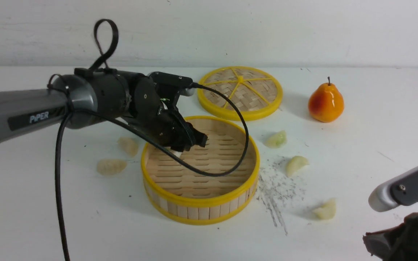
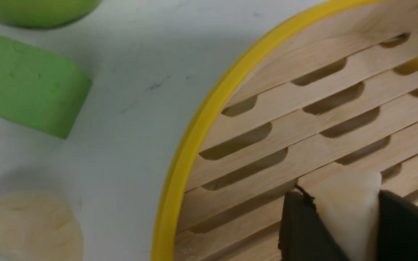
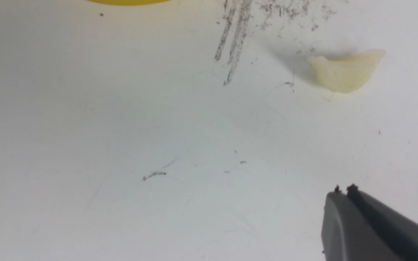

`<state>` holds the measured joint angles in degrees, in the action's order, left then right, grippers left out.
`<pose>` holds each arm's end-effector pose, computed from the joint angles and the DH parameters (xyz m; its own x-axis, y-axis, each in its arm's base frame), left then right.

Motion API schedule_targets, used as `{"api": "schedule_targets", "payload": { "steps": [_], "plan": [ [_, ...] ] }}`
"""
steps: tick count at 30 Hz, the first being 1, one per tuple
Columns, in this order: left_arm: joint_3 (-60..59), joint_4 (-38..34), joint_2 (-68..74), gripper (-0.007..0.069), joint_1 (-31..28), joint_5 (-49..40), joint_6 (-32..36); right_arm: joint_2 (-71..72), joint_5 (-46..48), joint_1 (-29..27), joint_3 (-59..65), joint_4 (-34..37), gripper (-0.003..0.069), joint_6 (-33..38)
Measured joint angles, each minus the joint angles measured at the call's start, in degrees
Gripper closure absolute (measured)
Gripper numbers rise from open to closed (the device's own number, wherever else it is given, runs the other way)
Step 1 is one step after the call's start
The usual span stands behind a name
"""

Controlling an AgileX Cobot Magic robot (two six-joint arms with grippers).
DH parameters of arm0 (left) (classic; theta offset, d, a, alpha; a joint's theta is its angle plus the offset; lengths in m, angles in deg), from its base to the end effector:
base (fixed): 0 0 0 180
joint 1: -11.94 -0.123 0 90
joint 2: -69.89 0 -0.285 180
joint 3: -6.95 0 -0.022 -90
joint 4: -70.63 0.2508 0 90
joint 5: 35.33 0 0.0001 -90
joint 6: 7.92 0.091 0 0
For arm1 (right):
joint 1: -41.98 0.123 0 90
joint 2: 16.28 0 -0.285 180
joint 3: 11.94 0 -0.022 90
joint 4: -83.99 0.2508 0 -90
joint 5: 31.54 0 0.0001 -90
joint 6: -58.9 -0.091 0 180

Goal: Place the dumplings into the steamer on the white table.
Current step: 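Place the dumpling into the bamboo steamer basket with the left gripper, then reach for and grasp a dumpling on the table with the left gripper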

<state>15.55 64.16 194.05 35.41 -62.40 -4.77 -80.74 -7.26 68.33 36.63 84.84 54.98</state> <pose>0.4119 -0.1839 0.1983 -0.7462 0.2743 -0.6065 0.3927 0.9171 -0.0684 0.1594 0.0796 0.2353 -0.6931 -0.2519 -0.6754 -0.3921 0.9179 0.0600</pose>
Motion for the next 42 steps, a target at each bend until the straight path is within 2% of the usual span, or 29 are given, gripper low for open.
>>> {"api": "schedule_targets", "payload": {
  "steps": [5, 8, 11, 14, 15, 17, 18, 19, 20, 25, 27, 31, 36, 39, 42],
  "plan": [
    [0.7, 0.2, 0.3, 0.0224, 0.2, -0.6, -3.2, 0.0, 0.0, 0.0, 0.0, -0.2, 0.0662, 0.0],
    [2.1, 2.9, -1.6, 0.0163, 0.3, -2.6, -6.4, 0.0, 0.0, 0.0, 0.0, -0.2, 0.0661, 0.0],
    [3.5, 8.4, -4.9, 0.0156, 0.2, -6.1, -11.3, 0.0, 0.0, 0.0, 0.0, -0.2, 0.0659, 0.1],
    [4.5, 15.1, -8.7, 0.017, -1.1, -12.4, -20.6, 0.0, -0.1, 0.0, 0.0, -0.2, 0.0659, 0.2],
    [4.6, 17.5, -9.9, 0.018, -2.5, -15.2, -26.2, 0.0, -0.2, 0.0, 0.0, -0.2, 0.0657, 0.2],
    [4.5, 18.6, -10.3, 0.0186, -4.4, -18.1, -30.8, 0.0, -0.2, 0.0, 0.0, -0.2, 0.0657, 0.2],
    [3.9, 19.3, -10.4, 0.0191, -7.0, -20.8, -35.3, 0.0, -0.2, 0.0, 0.0, -0.2, 0.0657, 0.2],
    [3.6, 19.3, -10.2, 0.0192, -7.8, -21.3, -36.4, 0.0, -0.2, 0.0, 0.0, -0.2, 0.0656, 0.2],
    [1.9, 18.5, -9.5, 0.0193, -11.1, -23.1, -39.6, 0.0, -0.3, 0.0, 0.0, -0.2, 0.0655, 0.2],
    [-0.1, 10.9, -5.8, 0.0194, -15.8, -24.0, -42.2, 0.0, -0.6, 0.0, 0.0, -0.2, 0.0656, 0.2],
    [-0.1, 7.0, -4.1, 0.0195, -16.3, -22.3, -42.8, 0.0, -0.9, 0.0, 0.0, -0.2, 0.0654, 0.2],
    [-0.1, 3.6, -2.0, 0.0195, -16.3, -18.5, -46.0, 0.0, -0.9, 0.0, 0.0, -0.2, 0.0652, 0.2],
    [-0.1, 3.7, 0.4, 0.0195, -16.3, -15.9, -49.5, 0.0, -0.9, 0.0, 0.0, -0.2, 0.065, 0.2],
    [-0.1, 3.7, 1.8, 0.0206, -16.3, -15.5, -48.6, 0.0, -0.9, 0.0, 0.0, -0.2, 0.065, 0.2],
    [-0.1, 3.7, 2.4, 0.0253, -16.3, -15.7, -46.4, 0.0, -0.9, 0.0, 0.0, 0.0, 0.065, 0.2]
  ]
}}
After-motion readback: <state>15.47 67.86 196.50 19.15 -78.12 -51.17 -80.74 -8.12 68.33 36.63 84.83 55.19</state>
